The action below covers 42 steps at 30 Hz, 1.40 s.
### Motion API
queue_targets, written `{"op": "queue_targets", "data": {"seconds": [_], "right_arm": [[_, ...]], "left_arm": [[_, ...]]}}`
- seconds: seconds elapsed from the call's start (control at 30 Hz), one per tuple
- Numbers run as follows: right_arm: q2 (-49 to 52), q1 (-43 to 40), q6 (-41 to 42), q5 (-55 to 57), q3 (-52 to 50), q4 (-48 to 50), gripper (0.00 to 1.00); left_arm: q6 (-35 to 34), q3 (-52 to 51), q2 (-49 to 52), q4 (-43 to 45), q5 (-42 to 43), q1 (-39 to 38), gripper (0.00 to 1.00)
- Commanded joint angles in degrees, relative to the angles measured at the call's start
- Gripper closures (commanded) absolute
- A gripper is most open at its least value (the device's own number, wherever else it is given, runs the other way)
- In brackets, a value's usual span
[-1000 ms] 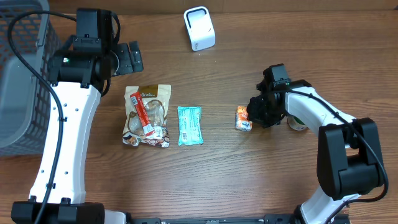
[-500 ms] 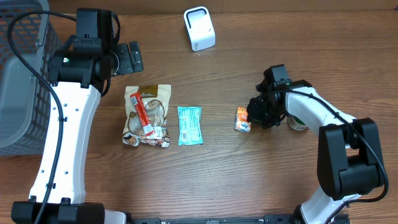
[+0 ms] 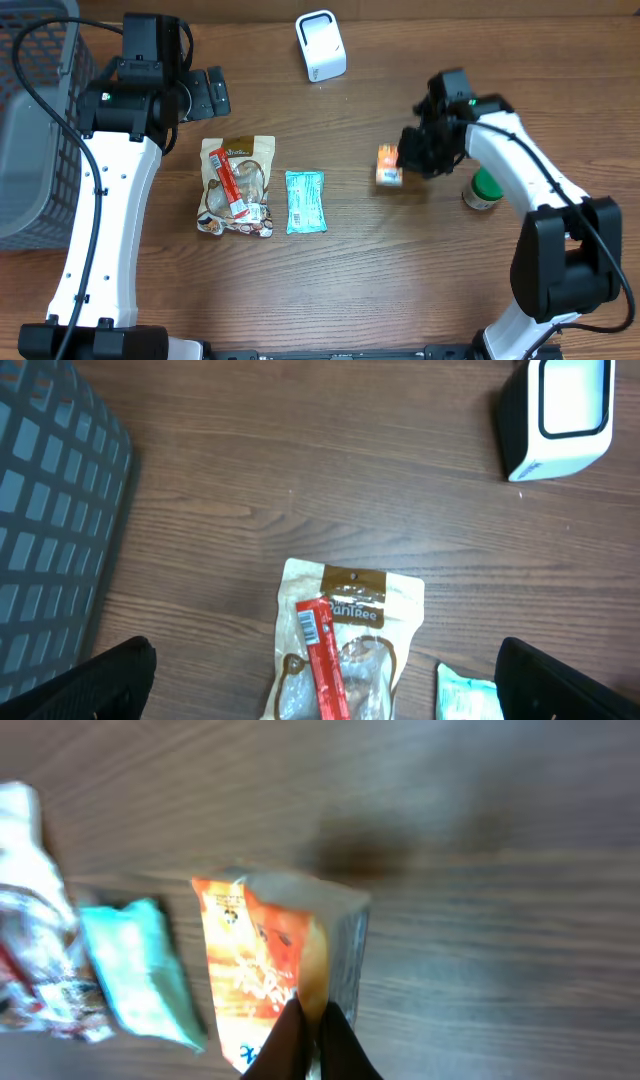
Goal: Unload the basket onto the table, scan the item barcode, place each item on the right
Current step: 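Lift the orange pack and carry it toward the scanner, then hold the orange pack in front of the white scanner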
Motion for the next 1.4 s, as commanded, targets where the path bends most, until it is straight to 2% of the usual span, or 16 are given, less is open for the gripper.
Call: {"op": "queue_targets", "data": {"seconds": [0.0,0.27,0.47,0.7,0.87,1.27,1.37], "right_arm": [[-2.43,0.22,-0.13,2.40,9.68,-3.63,0.96],[-2.43,0.22,-0.15,8.66,30.05,-16.52,0.96],[-2.43,0.22,-1.92,14.69,39.41,-16.06,0.97],[-0.92,1.22,-8.50,17.31,39.74,-6.34,0.96],[2.27,4.55,-11.89,26.34,38.93,3.37,0.96],[16.46,13.07,-25.11,45.64,38.93,29.59,0.96],[20.33,14.19,-31.50,47.12,38.93,36.65,0.96]], "left_arm": [[-0.76,0.74,0.09,0.04,-0.52,0.04,0.00],[-0.76,0.74,0.09,0.04,-0.52,0.04,0.00],[-0.76,0.74,0.09,0.04,-0.52,0.04,0.00],[-0.76,0.74,0.09,0.04,-0.52,0.04,0.00],[-0.76,0.74,0.09,0.04,-0.52,0.04,0.00],[-0.76,0.74,0.09,0.04,-0.52,0.04,0.00],[-0.76,0.74,0.09,0.04,-0.52,0.04,0.00]]}}
